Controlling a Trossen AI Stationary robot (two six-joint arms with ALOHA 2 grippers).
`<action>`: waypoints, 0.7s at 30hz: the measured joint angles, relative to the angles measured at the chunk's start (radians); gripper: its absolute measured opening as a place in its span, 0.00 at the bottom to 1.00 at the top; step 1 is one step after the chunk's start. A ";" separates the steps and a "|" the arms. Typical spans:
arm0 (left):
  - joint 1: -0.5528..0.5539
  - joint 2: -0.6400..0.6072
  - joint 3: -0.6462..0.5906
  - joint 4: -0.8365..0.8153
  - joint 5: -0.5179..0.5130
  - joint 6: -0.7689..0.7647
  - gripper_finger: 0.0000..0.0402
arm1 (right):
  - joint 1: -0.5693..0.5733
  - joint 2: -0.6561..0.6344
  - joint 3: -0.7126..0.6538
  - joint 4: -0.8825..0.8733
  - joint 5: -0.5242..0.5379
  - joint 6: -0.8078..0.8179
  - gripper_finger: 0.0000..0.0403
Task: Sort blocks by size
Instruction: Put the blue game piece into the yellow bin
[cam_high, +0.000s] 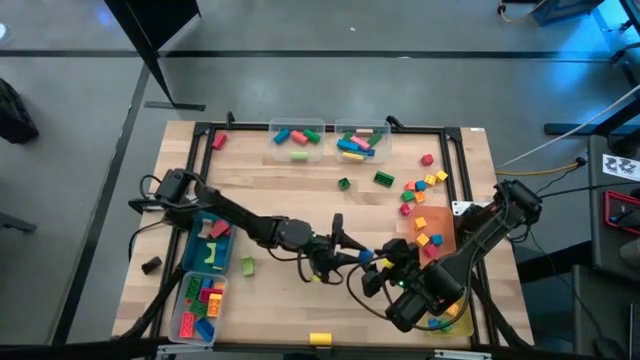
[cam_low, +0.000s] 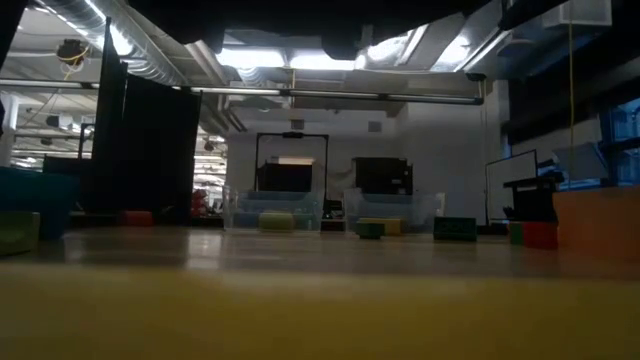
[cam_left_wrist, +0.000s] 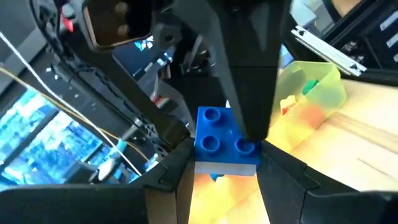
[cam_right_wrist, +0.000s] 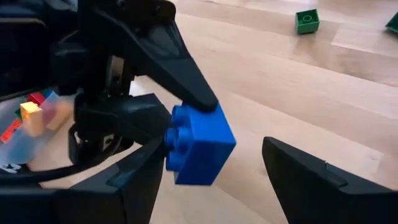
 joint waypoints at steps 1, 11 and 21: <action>-0.004 0.000 0.000 0.000 -0.001 0.012 0.33 | -0.003 0.000 0.000 0.005 0.000 0.000 0.67; -0.030 0.000 0.000 0.005 -0.007 0.068 0.33 | -0.004 0.000 0.001 0.059 0.000 -0.027 0.57; -0.033 0.000 -0.001 0.004 -0.001 0.152 0.34 | -0.005 0.000 0.002 0.123 -0.001 -0.092 0.24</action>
